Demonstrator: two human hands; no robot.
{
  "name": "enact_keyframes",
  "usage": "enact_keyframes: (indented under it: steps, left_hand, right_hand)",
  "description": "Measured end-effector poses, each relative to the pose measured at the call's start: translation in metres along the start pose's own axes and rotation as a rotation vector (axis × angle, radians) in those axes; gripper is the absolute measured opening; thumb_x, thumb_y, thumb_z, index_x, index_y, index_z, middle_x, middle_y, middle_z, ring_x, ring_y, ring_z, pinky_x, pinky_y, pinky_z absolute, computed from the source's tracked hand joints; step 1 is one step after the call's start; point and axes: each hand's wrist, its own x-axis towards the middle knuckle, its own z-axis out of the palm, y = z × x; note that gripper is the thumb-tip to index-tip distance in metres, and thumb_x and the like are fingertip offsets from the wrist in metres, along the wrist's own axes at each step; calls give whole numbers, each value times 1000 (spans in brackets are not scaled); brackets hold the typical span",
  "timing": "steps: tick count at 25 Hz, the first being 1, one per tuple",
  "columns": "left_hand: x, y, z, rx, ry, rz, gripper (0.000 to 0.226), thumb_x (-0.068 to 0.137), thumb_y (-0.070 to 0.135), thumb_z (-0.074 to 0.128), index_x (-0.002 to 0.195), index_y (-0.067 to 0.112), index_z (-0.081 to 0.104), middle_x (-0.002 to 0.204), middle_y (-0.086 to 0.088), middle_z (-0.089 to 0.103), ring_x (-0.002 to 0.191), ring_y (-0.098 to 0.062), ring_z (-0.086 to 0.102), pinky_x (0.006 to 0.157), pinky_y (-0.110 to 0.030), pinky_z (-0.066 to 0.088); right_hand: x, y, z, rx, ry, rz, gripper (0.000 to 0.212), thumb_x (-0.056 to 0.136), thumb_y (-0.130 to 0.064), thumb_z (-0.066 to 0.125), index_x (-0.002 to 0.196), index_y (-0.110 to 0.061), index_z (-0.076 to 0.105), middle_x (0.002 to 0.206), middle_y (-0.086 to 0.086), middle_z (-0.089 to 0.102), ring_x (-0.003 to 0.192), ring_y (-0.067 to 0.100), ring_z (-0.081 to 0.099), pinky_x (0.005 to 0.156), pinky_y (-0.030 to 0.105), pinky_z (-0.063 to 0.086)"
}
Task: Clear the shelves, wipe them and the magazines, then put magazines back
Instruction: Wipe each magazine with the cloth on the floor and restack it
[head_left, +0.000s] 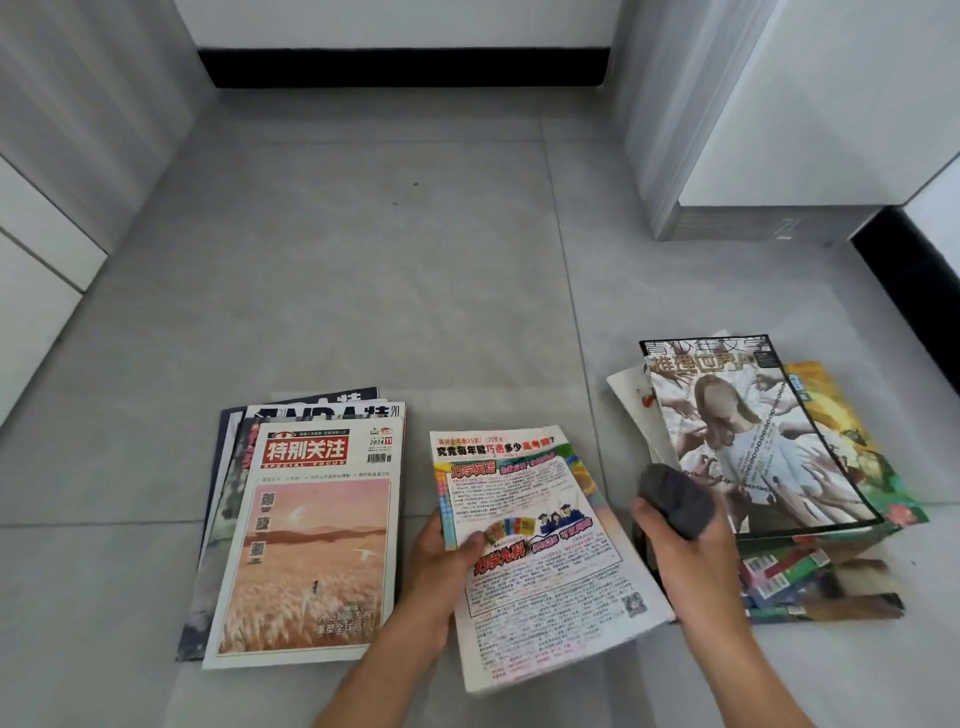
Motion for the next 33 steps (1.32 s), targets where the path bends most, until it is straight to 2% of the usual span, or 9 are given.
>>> enact_keyframes:
  steps: [3, 6, 9, 13, 15, 19, 24, 29, 33]
  left_hand:
    - [-1, -4, 11, 154, 31, 6, 30, 96, 9, 59, 116, 30, 62, 111, 9, 72, 99, -15, 68, 92, -43, 55]
    - [0, -2, 15, 550, 64, 102, 29, 95, 12, 54, 115, 30, 65, 118, 11, 69, 88, -3, 64, 67, -16, 50]
    - [7, -1, 2, 846, 142, 151, 18, 90, 20, 61, 104, 22, 72, 112, 10, 73, 76, -4, 62, 55, -9, 41]
    - [15, -1, -19, 771, 164, 77, 10, 79, 22, 79, 81, 20, 69, 86, 6, 74, 70, -5, 65, 65, -22, 51]
    - [19, -1, -24, 722, 127, 51, 9, 80, 19, 78, 80, 18, 69, 80, 6, 73, 70, -8, 69, 69, -29, 57]
    - [26, 0, -31, 593, 43, -16, 12, 90, 8, 64, 83, 13, 72, 81, 0, 76, 70, -17, 74, 69, -38, 63]
    - [28, -6, -34, 597, 3, 58, 12, 91, 7, 63, 81, 14, 68, 74, -1, 74, 67, -20, 71, 72, -47, 61]
    - [27, -13, -36, 614, 32, 56, 16, 90, 15, 65, 77, 25, 65, 79, 9, 74, 77, -17, 72, 77, -47, 60]
    - [29, -15, -35, 623, 77, 81, 13, 87, 15, 66, 77, 23, 64, 73, 5, 71, 73, -22, 70, 75, -49, 59]
  right_hand:
    - [-9, 25, 11, -501, 51, -379, 50, 82, -23, 79, 124, -19, 52, 120, 1, 59, 103, 23, 59, 84, 35, 52]
    - [-21, 73, 37, -1022, -58, -459, 64, 87, -51, 65, 137, -15, 51, 146, 8, 47, 126, 38, 51, 105, 52, 39]
    - [-57, 98, 71, -1091, -183, -636, 64, 92, -51, 45, 148, -20, 47, 158, 8, 38, 143, 35, 39, 115, 50, 21]
    - [-62, 110, 51, -1052, -550, -1105, 59, 86, -38, 58, 144, -31, 49, 156, -5, 41, 142, 21, 40, 114, 42, 36]
    - [-31, 105, 26, -1047, -460, -1067, 58, 88, -40, 57, 144, -33, 47, 157, -6, 40, 140, 21, 44, 109, 43, 43]
    - [-45, 109, 42, -996, -116, -650, 49, 103, -40, 29, 147, -24, 41, 153, 7, 44, 137, 35, 46, 109, 53, 40]
    - [-50, 112, 72, -1032, -425, -1063, 57, 92, -30, 45, 149, -27, 40, 158, -2, 37, 139, 26, 45, 107, 47, 40]
    - [33, 56, 113, -950, -55, -609, 52, 96, -30, 49, 147, -20, 45, 151, 9, 46, 137, 36, 44, 109, 54, 40]
    - [27, 49, 147, -984, -397, -993, 54, 93, -30, 54, 146, -24, 46, 151, 2, 45, 135, 32, 45, 109, 49, 42]
